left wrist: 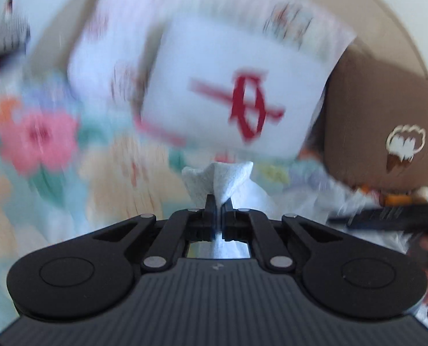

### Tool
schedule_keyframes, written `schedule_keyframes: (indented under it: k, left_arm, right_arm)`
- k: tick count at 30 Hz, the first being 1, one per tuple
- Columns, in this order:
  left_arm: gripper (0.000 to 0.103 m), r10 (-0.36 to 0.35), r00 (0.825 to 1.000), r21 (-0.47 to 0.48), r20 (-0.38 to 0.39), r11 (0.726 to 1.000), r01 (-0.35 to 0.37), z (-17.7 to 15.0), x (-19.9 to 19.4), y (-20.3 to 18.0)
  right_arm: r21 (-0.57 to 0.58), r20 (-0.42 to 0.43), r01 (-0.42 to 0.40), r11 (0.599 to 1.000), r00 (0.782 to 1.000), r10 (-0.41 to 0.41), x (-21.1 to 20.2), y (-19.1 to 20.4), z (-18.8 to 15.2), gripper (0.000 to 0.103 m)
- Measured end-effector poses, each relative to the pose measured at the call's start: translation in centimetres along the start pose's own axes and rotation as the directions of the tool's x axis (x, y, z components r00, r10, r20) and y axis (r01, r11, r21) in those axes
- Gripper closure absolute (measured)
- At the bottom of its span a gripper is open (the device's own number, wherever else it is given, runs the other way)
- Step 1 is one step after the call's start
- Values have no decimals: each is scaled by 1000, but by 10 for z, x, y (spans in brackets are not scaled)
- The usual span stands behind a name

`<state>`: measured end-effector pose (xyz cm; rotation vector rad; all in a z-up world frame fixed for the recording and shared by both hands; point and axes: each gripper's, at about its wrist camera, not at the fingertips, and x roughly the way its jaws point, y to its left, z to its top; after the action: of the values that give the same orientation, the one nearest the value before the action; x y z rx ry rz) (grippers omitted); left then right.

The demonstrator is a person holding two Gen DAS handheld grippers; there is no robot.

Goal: Fold clothes

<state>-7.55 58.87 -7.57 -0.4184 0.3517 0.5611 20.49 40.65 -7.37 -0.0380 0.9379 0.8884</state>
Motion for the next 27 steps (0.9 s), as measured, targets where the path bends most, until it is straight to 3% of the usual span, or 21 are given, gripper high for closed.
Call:
schedule_keyframes:
  k: [2, 4, 7, 9, 11, 13, 15, 18, 21, 22, 24, 27]
  left_arm:
    - [100, 48, 999, -14, -1, 999, -48, 8, -10, 3]
    - [99, 134, 985, -33, -108, 990, -139, 1, 7, 16]
    - [92, 258, 919, -19, -299, 961, -276, -23, 44, 38]
    - [89, 257, 911, -30, -323, 959, -281, -36, 46, 47]
    - [86, 271, 917, -29, -292, 956, -291, -39, 34, 49]
    - [57, 284, 926, -27, -251, 954, -300, -38, 18, 48]
    - [50, 272, 927, -45, -260, 955, -293, -40, 7, 51]
    - [50, 165, 933, -132, -321, 967, -216, -47, -4, 62]
    - [53, 25, 937, -227, -348, 968, -110, -58, -7, 72]
    - [70, 10, 935, -231, -354, 968, -98, -61, -7, 72]
    - [90, 20, 928, -211, -373, 972, -106, -64, -9, 69]
    - [90, 18, 932, -182, -363, 979, -91, -62, -17, 66]
  right_arm:
    - [38, -42, -24, 999, 999, 26, 5, -5, -9, 37]
    - [67, -55, -49, 997, 997, 53, 3, -7, -17, 37]
    - [75, -94, -34, 997, 995, 41, 0, -5, -31, 37]
    - [61, -121, -18, 998, 992, 25, -5, -4, -40, 37]
    - [51, -128, -11, 999, 992, 17, -15, -3, -48, 37]
    - [22, -132, -10, 1000, 991, 12, -25, 1, -56, 37]
    - [-21, -126, -33, 999, 992, 30, -35, 9, -65, 37]
    - [-126, -117, -164, 978, 982, 150, -43, 37, -80, 37]
    - [-287, -167, -264, 921, 960, 223, -37, 84, -98, 40]
    - [-349, -178, -284, 893, 956, 234, -33, 102, -104, 44]
    - [-463, -200, -300, 834, 952, 231, -23, 135, -115, 53]
    - [-618, -217, -279, 736, 959, 181, -6, 181, -132, 56]
